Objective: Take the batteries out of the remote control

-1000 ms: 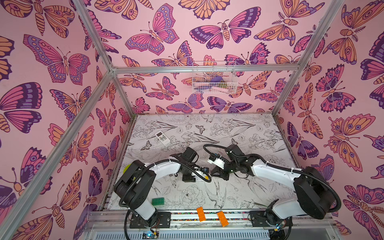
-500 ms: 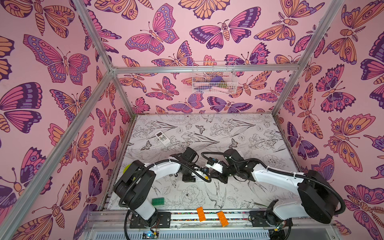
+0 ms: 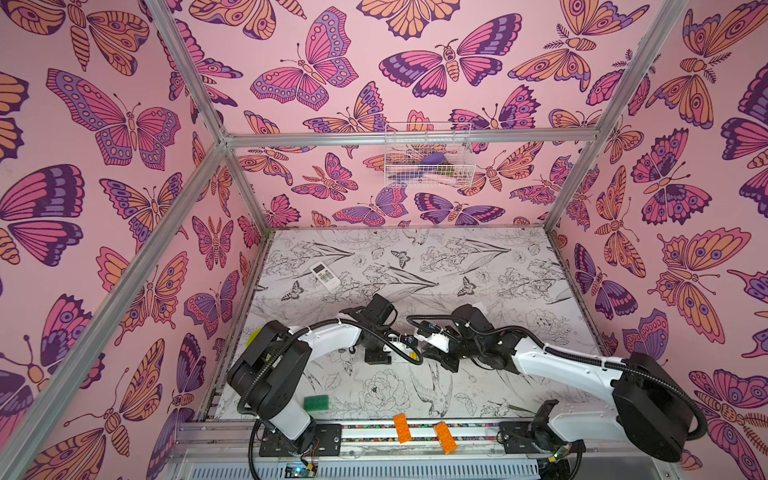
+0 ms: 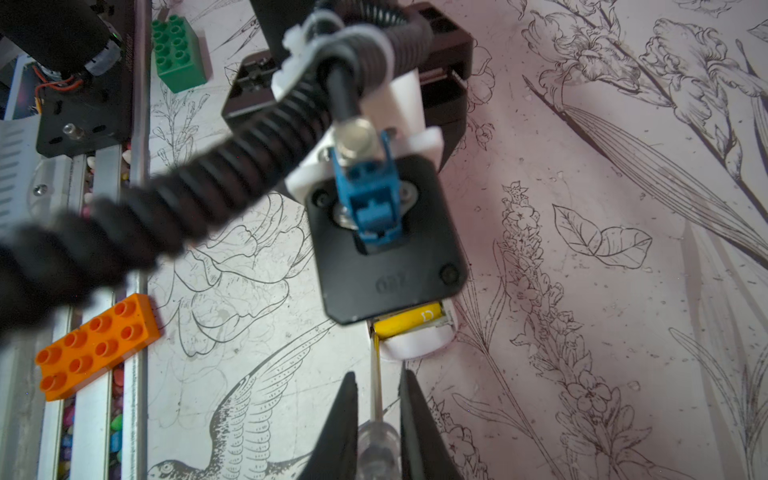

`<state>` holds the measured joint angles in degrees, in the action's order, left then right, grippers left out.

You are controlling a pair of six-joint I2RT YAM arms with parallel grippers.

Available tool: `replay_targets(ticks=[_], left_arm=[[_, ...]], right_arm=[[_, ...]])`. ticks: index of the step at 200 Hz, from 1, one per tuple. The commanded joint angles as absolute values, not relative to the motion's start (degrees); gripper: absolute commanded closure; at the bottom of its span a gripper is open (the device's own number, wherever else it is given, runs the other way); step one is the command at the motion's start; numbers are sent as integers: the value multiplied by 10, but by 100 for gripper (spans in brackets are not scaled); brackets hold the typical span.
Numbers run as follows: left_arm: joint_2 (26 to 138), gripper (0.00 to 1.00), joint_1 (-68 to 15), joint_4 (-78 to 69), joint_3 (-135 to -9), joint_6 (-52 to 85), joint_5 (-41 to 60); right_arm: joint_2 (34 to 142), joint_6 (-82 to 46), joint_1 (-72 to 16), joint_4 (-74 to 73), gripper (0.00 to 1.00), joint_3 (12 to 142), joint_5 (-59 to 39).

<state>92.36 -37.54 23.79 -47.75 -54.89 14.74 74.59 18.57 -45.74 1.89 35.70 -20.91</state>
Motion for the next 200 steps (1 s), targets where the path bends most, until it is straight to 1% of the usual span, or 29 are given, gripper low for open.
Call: replay_targets(ticks=[1, 43, 83, 116, 144, 200], left_arm=[[928, 56, -379, 279, -457, -556, 140], [930, 56, -381, 279, -458, -553, 141], [927, 56, -381, 279, -458, -551, 137], [930, 56, -382, 279, -459, -551, 139], [929, 56, -382, 279, -459, -551, 138], [929, 56, -384, 279, -459, -551, 137]], right_arm=[[727, 205, -455, -11, 100, 351, -155], [719, 201, -455, -18, 100, 347, -157], [718, 190, -454, 13, 100, 357, -203], [749, 180, -454, 34, 100, 374, -252], [775, 188, -454, 48, 100, 384, -265], [780, 202, -454, 94, 100, 402, -279]])
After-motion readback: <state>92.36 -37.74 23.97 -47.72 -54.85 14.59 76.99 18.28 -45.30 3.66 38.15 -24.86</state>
